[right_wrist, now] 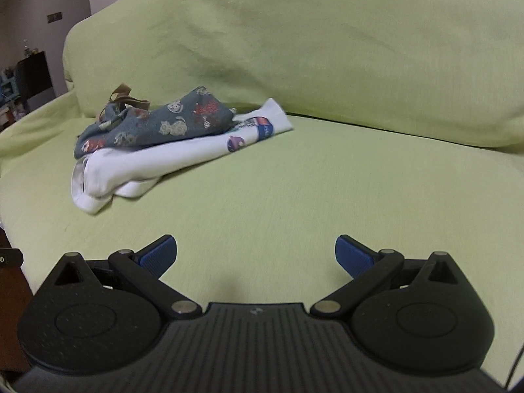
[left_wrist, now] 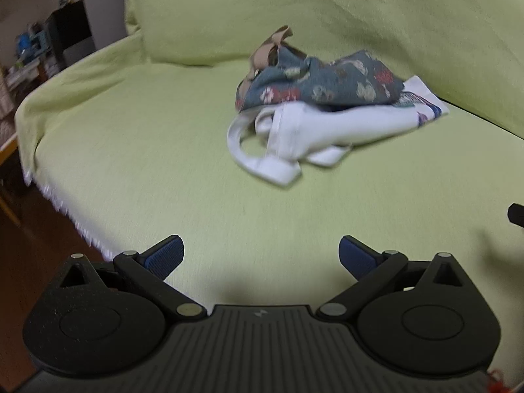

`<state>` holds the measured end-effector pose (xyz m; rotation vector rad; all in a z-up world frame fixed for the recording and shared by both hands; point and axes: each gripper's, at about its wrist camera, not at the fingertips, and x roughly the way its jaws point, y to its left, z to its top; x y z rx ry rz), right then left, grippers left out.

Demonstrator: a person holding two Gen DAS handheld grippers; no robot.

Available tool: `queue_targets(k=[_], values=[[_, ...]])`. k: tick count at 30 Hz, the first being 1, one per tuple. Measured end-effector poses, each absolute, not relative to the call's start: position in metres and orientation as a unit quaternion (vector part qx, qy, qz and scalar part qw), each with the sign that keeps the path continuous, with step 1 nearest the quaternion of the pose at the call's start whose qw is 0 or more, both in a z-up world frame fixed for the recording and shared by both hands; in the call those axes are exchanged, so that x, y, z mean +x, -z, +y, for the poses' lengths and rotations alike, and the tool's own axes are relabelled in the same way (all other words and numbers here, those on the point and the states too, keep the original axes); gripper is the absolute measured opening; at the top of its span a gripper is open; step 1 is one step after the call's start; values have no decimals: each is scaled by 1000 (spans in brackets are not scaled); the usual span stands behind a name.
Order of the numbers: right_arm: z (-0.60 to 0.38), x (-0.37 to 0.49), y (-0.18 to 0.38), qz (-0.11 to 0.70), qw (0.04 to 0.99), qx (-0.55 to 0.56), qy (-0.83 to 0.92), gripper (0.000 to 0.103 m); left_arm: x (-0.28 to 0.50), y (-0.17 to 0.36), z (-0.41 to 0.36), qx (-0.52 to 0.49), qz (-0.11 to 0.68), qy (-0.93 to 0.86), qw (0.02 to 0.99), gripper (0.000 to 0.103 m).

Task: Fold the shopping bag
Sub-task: 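Grasp the floral tote bag edge with the left gripper and lift it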

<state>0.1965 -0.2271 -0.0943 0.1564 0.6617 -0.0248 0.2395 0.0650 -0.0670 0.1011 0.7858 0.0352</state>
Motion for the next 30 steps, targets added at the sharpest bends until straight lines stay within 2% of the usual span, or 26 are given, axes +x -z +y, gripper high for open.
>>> queue_targets(k=[6,13,15,17,19,26,27,28,29,30], values=[[-225,292,113,365,930,22,-39,102,327,54,67,61,328,45,942,101],[-219,413,106,317,945,-2,-82,102,437,44,51,68,300,76,949,99],[-220,448,102,305,948,9,-86,102,460,49,50,56,304,74,948,94],[-223,478,99,289,953,20,-92,102,478,56,53,34,312,77,946,92],[-225,503,99,278,954,39,-102,102,491,64,56,14,321,75,944,79],[-212,561,115,283,947,76,-132,101,498,73,59,14,288,79,954,79],[-211,564,118,290,942,87,-141,98,498,73,59,17,286,81,954,73],[-211,566,121,298,937,99,-152,95,498,73,59,21,285,84,955,61],[-210,568,125,305,932,111,-162,68,498,73,59,25,284,87,955,56],[-209,570,128,313,926,123,-172,28,494,73,60,28,280,89,956,49]])
